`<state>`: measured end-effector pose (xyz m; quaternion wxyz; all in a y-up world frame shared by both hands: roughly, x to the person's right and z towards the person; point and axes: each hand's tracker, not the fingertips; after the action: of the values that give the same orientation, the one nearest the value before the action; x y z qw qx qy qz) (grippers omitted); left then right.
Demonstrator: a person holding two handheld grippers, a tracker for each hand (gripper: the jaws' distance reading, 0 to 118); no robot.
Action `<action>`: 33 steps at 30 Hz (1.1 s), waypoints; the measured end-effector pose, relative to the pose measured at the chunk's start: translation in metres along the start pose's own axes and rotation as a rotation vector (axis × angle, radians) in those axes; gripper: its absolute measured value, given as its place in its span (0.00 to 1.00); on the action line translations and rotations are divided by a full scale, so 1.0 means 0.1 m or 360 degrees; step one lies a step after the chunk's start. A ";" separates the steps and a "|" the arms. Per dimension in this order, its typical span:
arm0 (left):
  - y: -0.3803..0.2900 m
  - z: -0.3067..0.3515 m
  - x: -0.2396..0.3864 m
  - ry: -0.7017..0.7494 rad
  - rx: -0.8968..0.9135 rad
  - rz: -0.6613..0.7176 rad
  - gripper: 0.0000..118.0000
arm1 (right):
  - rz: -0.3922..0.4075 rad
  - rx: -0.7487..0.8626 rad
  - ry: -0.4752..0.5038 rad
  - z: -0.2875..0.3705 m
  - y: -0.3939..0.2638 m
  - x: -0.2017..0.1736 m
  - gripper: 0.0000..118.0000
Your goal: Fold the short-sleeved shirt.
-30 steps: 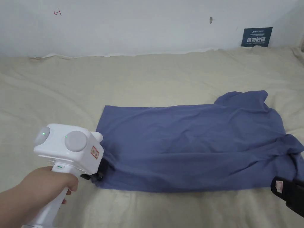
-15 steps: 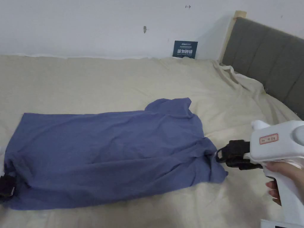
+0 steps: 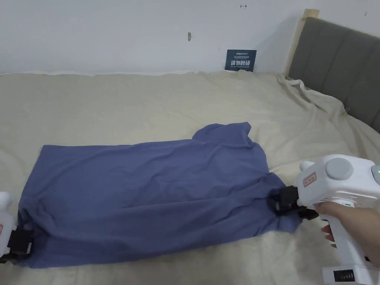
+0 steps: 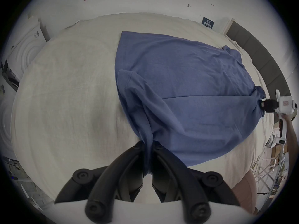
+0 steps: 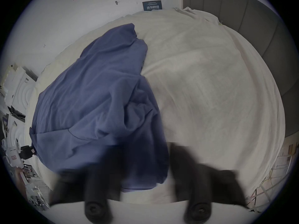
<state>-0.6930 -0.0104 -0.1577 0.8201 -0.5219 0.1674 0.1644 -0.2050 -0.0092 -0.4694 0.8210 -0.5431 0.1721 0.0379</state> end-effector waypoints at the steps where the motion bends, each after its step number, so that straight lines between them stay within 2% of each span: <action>1: -0.01 -0.01 -0.01 -0.0004 -0.0010 0.0009 0.07 | -0.0001 -0.0011 0.0006 -0.01 -0.03 -0.01 0.03; 3: -0.01 -0.02 -0.03 -0.0003 -0.0018 0.0019 0.07 | -0.0014 -0.0020 0.0019 0.01 -0.02 -0.03 0.03; 5: 0.00 -0.01 -0.04 -0.0008 -0.0017 0.0031 0.07 | 0.0075 -0.0014 0.0007 0.07 0.01 -0.06 0.03; 8: 0.03 0.07 -0.04 -0.0019 0.0006 0.0053 0.07 | 0.0121 0.0003 0.0028 0.24 0.09 -0.04 0.03; 11: 0.04 0.26 -0.10 -0.0139 0.0156 0.0227 0.07 | 0.0131 0.0026 0.0062 0.45 0.14 -0.03 0.03; 13: 0.07 0.37 -0.16 -0.0219 0.0184 0.0296 0.07 | 0.0085 0.0045 0.0133 0.62 0.16 0.01 0.03; 18: 0.04 0.65 -0.20 -0.0196 0.0217 0.0234 0.07 | 0.0020 0.0075 0.0222 0.99 0.09 0.13 0.03; 22: -0.08 0.94 -0.25 -0.0246 0.0257 0.0235 0.07 | -0.0019 0.0076 0.0278 1.28 -0.12 0.21 0.03; 25: -0.31 1.13 -0.34 -0.0414 0.0230 0.0306 0.07 | -0.0040 0.0062 0.0332 1.45 -0.37 0.29 0.03; 27: -0.53 1.17 -0.37 -0.0382 0.0220 0.0304 0.07 | -0.0036 0.0017 0.0375 1.48 -0.60 0.35 0.03; 29: -0.76 1.14 -0.38 -0.0364 0.0185 0.0296 0.07 | -0.0044 -0.0049 0.0378 1.40 -0.81 0.42 0.03; 33: -1.12 0.83 -0.39 -0.0242 0.0075 0.0208 0.07 | -0.0107 -0.0140 0.0277 1.06 -1.18 0.57 0.03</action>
<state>-0.6691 0.0163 -0.0178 0.8299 -0.4765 0.1423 0.2528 -0.0969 0.0312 -0.3471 0.7791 -0.5853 0.2228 -0.0294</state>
